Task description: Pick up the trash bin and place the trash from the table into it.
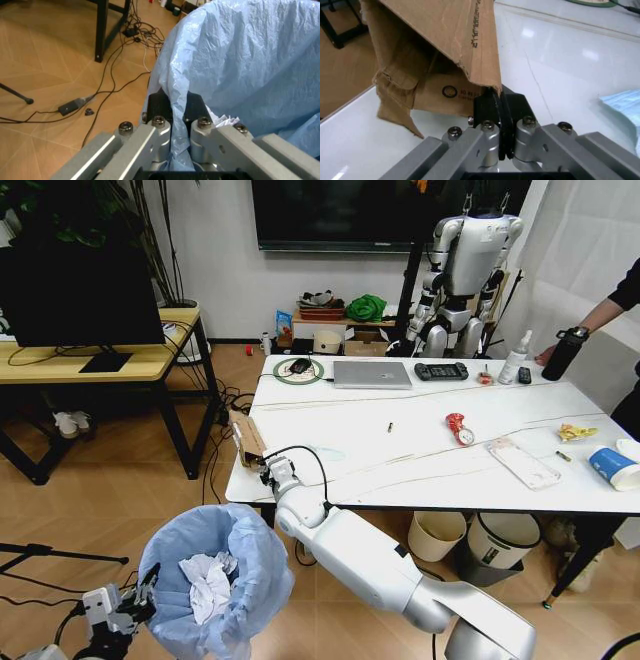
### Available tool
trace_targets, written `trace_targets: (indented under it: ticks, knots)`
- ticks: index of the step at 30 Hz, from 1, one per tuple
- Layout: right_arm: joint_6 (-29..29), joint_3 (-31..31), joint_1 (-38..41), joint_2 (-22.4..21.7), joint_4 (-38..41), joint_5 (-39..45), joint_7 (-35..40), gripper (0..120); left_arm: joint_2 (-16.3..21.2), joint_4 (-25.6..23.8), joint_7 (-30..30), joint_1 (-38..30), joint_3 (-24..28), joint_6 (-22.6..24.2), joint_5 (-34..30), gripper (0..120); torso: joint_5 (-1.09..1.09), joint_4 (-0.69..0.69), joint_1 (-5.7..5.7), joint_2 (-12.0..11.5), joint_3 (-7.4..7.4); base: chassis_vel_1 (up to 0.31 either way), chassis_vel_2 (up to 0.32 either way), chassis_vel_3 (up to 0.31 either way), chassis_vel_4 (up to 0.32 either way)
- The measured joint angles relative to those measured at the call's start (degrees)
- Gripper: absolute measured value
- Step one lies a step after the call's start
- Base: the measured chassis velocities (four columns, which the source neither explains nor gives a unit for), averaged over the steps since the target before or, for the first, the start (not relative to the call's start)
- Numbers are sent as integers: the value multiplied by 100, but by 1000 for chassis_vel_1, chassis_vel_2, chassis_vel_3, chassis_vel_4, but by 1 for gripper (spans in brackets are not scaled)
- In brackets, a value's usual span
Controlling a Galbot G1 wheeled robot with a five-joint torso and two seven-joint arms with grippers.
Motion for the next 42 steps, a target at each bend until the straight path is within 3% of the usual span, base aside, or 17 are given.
trace_targets:
  ticks: [9,12,18,26,33,42]
  knots:
    - [226,228,-38,-441,757,413,-156,0,41,2,-13,-33,39,2,-5,0,1,0,0,0,0,0,0,0,0]
    - [310,358,-108,-759,1413,855,-190,0,54,27,-22,-51,64,6,-6,0,1,0,0,0,0,0,0,0,0]
    - [669,484,-362,-1652,3356,1858,-403,0,71,61,-25,-86,96,19,-14,0,0,0,-1,0,0,0,0,0,0]
    - [1162,219,-877,-2851,4923,1940,-981,0,32,-58,-46,-57,100,54,-3,0,1,-2,-1,0,-1,0,0,0,0]
    - [1449,-473,-1427,-3357,5581,1504,-1385,0,4,-141,-115,-58,68,97,-29,0,1,0,-1,0,-1,0,0,0,0]
    - [1832,-1042,-1892,-3440,5455,761,-1779,0,-144,-239,-105,-41,76,101,27,0,0,0,-1,0,0,0,0,0,0]
